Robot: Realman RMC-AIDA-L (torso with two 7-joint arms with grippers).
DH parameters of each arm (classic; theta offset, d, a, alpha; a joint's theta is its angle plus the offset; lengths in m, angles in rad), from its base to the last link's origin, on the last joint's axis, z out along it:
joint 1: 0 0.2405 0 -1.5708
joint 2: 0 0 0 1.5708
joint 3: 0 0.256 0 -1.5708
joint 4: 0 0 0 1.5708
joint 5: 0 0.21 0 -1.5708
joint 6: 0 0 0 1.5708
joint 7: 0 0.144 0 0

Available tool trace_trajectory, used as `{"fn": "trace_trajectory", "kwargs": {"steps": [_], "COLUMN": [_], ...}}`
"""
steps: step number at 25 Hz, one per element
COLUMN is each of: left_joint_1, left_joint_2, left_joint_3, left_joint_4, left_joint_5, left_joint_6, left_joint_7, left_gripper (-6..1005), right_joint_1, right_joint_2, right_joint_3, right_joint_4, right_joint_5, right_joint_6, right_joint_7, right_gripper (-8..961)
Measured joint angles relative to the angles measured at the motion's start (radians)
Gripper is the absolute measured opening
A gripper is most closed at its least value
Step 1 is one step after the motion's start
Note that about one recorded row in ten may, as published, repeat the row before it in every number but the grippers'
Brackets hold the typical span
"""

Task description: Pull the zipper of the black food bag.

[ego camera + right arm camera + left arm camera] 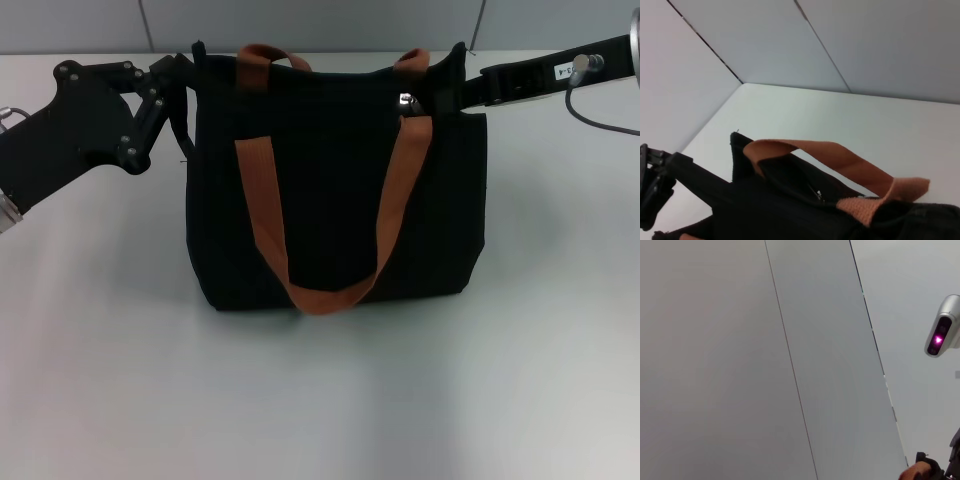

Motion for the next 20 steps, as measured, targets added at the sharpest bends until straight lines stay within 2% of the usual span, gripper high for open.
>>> {"fn": "trace_trajectory", "kwargs": {"steps": [5, 7, 10, 14, 16, 17, 20], "left_joint_1": [0.002, 0.002, 0.003, 0.003, 0.004, 0.01, 0.012], "left_joint_2": [0.0, 0.0, -0.001, -0.003, -0.004, -0.005, -0.003], "left_joint_3": [0.0, 0.0, 0.0, 0.0, 0.0, 0.001, 0.004], "left_joint_4": [0.0, 0.0, -0.002, -0.008, -0.008, -0.008, -0.009], "left_joint_5": [0.0, 0.0, 0.0, 0.0, 0.0, 0.0, 0.003], "left_joint_6": [0.0, 0.0, -0.002, -0.002, -0.001, -0.003, -0.013], "left_joint_7": [0.0, 0.0, 0.0, 0.0, -0.001, -0.014, -0.042], "left_gripper": [22, 22, 22, 22, 22, 22, 22], "right_joint_1": [-0.035, -0.072, -0.099, -0.158, -0.186, -0.211, -0.231], "right_joint_2": [0.0, -0.002, -0.001, 0.007, 0.008, 0.006, 0.002], "right_joint_3": [0.073, 0.101, 0.102, 0.102, 0.103, 0.103, 0.102], "right_joint_4": [0.005, 0.014, 0.016, 0.072, 0.141, 0.227, 0.315], "right_joint_5": [0.131, 0.238, 0.288, 0.421, 0.493, 0.529, 0.538], "right_joint_6": [-0.029, -0.056, -0.069, -0.145, -0.206, -0.259, -0.3], "right_joint_7": [-0.082, -0.162, -0.219, -0.443, -0.605, -0.77, -0.913], "right_gripper": [0, 46, 115, 248, 315, 356, 480]}}
